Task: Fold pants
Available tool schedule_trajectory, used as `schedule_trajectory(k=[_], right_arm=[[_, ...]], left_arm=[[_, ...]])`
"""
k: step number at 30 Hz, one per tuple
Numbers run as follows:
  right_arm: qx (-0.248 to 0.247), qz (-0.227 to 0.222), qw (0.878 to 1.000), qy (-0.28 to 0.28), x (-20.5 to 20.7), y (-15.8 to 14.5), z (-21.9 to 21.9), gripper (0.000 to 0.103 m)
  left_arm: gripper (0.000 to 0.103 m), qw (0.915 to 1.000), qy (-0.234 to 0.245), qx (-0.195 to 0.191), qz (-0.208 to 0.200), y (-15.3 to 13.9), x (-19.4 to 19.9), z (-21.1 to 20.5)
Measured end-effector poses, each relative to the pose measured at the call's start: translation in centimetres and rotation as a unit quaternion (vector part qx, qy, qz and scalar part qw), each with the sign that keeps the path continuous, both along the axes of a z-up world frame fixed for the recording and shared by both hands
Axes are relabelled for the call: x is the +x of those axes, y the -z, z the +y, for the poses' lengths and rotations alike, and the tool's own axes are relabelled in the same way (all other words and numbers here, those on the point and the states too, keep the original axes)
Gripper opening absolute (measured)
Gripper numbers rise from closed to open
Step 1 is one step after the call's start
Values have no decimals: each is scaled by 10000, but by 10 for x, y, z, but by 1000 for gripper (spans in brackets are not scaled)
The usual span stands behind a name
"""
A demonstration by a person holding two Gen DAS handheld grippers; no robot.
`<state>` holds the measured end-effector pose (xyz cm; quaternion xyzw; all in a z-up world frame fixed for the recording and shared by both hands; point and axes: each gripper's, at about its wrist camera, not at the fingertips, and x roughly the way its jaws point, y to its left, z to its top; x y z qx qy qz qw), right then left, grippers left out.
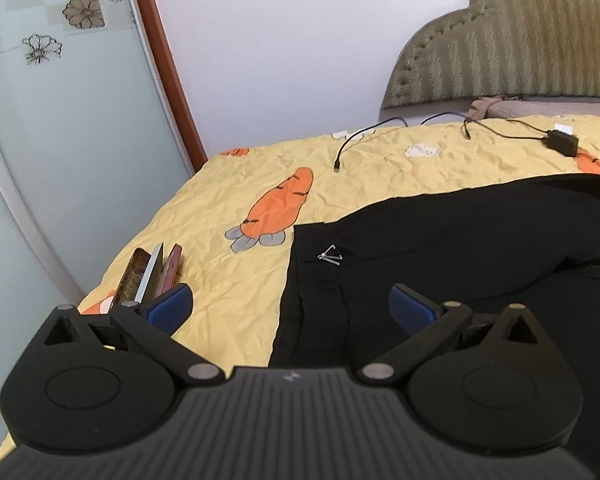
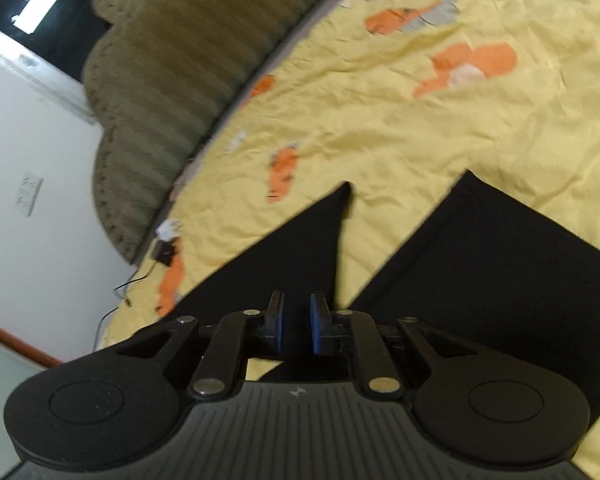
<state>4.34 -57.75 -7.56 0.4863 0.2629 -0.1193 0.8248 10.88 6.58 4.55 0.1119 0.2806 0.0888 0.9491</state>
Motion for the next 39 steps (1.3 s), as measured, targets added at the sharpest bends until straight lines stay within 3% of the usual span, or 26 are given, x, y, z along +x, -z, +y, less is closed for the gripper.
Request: schedule_trajectory(k=[1,4,6,10,11,12,14,16,20,23,27,31,34,37,39], right_arm=[[54,87,9999,27,4,6,-3,14],[467,-19,9989,17,10,21,-10,33],[450,-113,9989,7,11,20,-8,43],[350,-127,9993,-17,16,19,-1,46],[444,-211,9988,40,17,22,-2,45],[549,-288,9980,72,19,24,-2,31],[889,-352,9954,53,21,31,-1,12],[1244,-619,9903,27,17,36,3,10],[1074,-853,9901,296,6,30,9,7],[1534,-1153,9810,299,-4,31,9,7],[1607,-1482,9750,405,-18,22,10,7],[1508,-1353,9781,467,-16,23,10,7],[1545,-1290,9781,522,-16,28,12,7],[1555,-1238,9783,586,-16,31,12,7],[1514,-1191,9794,612,-16,30,12,7]], left_arm=[[103,10000,-19,-22,21,1,1,0],[103,10000,-39,43,3,2,1,-1],[103,9999,-49,155,-24,3,0,-4],[103,9998,-9,196,-13,5,1,-6],[103,9998,-20,191,-2,6,2,-7],[103,9998,-37,180,24,7,3,-7],[103,9999,-39,156,37,8,1,-8],[103,9998,-32,200,7,8,-2,-8],[103,9997,-87,239,-47,11,3,-4],[103,9995,-202,229,-35,12,15,4],[103,9988,-472,44,-155,3,40,23],[103,9976,-652,-226,-65,-8,88,46],[103,9935,-584,-776,593,2,134,66],[103,9766,-833,-1631,1127,19,175,87],[103,9602,-776,-2288,1403,30,199,101]])
